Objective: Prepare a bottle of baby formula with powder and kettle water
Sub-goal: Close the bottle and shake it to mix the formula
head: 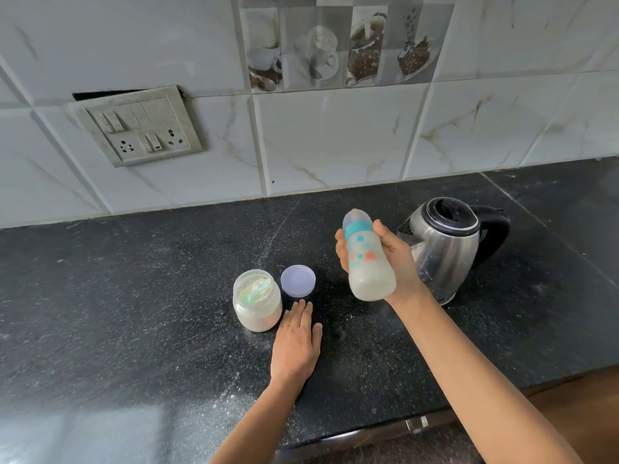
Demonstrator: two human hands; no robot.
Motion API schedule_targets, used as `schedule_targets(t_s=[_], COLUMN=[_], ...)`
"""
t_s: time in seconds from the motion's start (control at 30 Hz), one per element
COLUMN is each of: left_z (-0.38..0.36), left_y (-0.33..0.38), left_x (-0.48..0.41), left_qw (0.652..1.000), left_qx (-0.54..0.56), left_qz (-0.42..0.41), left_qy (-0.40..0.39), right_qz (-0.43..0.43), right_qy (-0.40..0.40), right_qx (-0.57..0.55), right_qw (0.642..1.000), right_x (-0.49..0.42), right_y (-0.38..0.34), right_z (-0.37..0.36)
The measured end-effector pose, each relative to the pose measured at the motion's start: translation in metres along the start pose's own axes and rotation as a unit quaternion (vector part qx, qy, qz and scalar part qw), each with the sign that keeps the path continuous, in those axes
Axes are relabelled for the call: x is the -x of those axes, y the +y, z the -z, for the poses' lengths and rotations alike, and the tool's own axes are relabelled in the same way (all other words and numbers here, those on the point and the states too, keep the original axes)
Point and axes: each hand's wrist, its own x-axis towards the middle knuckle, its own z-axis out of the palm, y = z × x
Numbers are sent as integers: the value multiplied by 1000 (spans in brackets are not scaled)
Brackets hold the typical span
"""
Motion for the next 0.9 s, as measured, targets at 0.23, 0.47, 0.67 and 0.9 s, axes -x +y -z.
schedule_targets(t_s=[0.23, 0.47, 0.67, 0.9], left_z=[0, 0, 0, 0], left_y=[0, -1, -1, -1], left_x=[0, 0, -1, -1], left_qw=[1000, 1000, 1000, 1000], left_qx=[5, 2, 2, 6], left_qz=[4, 1, 2, 5], left_qy=[-2, -3, -1, -4], right_qz=[16, 48, 43, 33], right_qy=[16, 24, 28, 3], right_qx=[-14, -54, 3, 76], right_qw=[1000, 997, 999, 997], right_x=[-1, 1, 2, 1], right_y=[4, 1, 3, 8], right_z=[3, 3, 0, 0])
